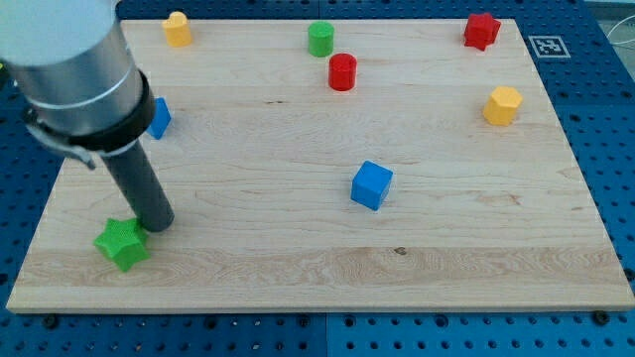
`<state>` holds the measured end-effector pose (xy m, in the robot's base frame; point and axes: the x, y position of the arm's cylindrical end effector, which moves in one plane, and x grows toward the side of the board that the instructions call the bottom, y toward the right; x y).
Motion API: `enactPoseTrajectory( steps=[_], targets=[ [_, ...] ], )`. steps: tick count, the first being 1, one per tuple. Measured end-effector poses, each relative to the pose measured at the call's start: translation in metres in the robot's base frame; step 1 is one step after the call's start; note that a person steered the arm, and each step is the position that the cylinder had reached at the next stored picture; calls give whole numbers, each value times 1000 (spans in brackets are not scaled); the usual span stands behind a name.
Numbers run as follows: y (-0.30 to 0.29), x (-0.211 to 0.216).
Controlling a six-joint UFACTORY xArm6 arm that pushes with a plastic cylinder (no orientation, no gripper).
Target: Slide the red circle towards the center
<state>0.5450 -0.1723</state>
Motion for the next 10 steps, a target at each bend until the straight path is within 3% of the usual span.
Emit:
enactPoseTrajectory(
  steps=[1,3,5,8,10],
  targets=[
    [0,14],
    [1,-24],
    [10,-35],
    [138,-35],
    [141,-55]
  ],
)
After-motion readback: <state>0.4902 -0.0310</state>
